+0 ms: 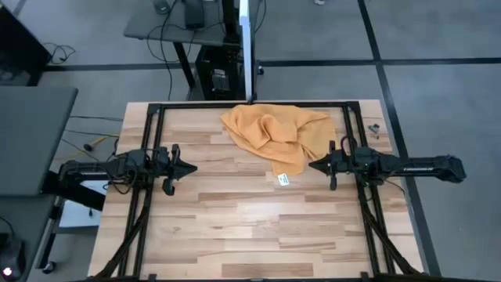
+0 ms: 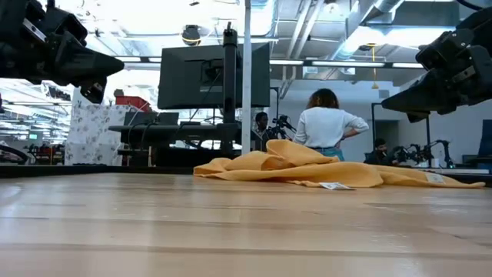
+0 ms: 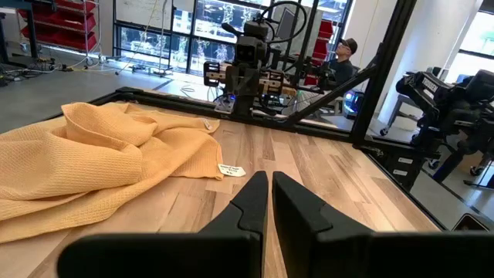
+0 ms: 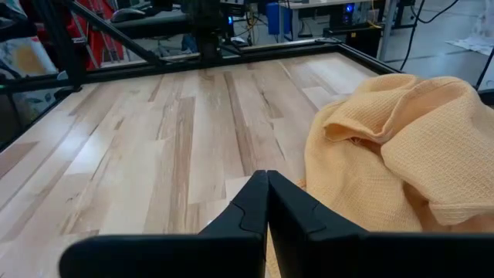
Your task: Roll towel
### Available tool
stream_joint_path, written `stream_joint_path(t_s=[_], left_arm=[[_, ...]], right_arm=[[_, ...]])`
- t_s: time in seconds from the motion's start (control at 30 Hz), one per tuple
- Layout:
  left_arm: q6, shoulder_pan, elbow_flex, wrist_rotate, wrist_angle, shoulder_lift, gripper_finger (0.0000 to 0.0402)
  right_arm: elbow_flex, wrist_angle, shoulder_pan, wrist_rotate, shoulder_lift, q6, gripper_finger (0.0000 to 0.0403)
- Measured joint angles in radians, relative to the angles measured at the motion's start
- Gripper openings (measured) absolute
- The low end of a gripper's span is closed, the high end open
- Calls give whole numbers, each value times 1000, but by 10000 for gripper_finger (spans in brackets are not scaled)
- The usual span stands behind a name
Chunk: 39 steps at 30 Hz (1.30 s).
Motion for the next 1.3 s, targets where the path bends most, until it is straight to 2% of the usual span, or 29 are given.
stream_joint_path(t_s=[0.37, 0.63, 0.9, 1.13, 1.23, 1.3], left_arm=[[-9, 0, 0, 0, 6, 0, 6], [-231, 0, 0, -62, 27, 12, 6], [-131, 0, 0, -87, 49, 12, 6], [-253, 0, 0, -86, 74, 12, 6], [-367, 0, 7, -109, 69, 12, 6], [-456, 0, 40, -159, 24, 24, 6]], right_arm=[[0, 0, 0, 0, 0, 0, 0], [0, 0, 0, 0, 0, 0, 0], [0, 0, 0, 0, 0, 0, 0], [0, 0, 0, 0, 0, 0, 0], [0, 0, 0, 2, 0, -2, 0], [0, 6, -11, 58, 0, -116, 0]])
